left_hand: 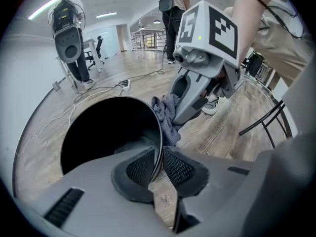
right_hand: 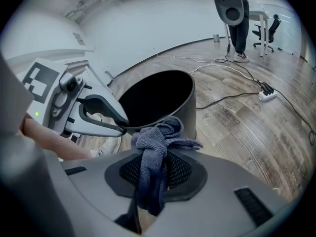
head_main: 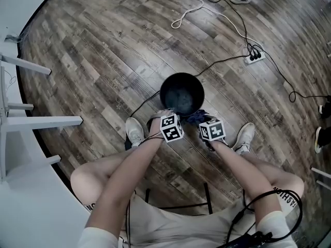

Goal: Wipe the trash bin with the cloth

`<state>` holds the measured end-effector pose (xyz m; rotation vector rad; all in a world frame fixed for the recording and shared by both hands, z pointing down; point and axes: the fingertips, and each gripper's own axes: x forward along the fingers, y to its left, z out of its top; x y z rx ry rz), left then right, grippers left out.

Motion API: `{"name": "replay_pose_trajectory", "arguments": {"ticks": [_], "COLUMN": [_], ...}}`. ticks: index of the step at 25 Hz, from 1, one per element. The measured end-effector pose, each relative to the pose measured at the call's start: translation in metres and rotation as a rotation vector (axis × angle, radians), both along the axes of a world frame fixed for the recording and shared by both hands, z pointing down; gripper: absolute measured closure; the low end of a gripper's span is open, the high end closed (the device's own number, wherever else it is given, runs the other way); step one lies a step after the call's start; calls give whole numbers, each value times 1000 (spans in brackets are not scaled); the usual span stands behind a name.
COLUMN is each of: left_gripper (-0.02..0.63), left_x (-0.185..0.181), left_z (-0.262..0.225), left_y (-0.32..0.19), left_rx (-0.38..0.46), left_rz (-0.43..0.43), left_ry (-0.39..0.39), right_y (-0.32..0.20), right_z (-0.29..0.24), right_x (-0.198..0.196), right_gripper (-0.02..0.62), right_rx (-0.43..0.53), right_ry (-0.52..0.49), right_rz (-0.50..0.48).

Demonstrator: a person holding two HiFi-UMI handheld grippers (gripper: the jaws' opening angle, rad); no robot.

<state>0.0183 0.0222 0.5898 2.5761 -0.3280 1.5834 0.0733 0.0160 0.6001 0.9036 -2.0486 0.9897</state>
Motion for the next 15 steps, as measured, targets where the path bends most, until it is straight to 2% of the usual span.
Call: {"name": "replay_pose_trajectory", "arguments": {"ticks": [3,8,15], "left_gripper": [549,549,557], "left_x": [1,1,2], "left_z": [0,2,-1], "left_y": [1,0,1], "left_rx": [-5,-35,-9], "left_rz": [24,8,45], "left_ry": [3,40,61], "right_y": [-1,-3,-6], "right_z": [13,41,93], "right_x": [1,1,4], "right_gripper": [518,519,518], "right_rx": [-7,-16,-25], "right_ry": [15,49,104], "right_rz": [12,20,32]}}
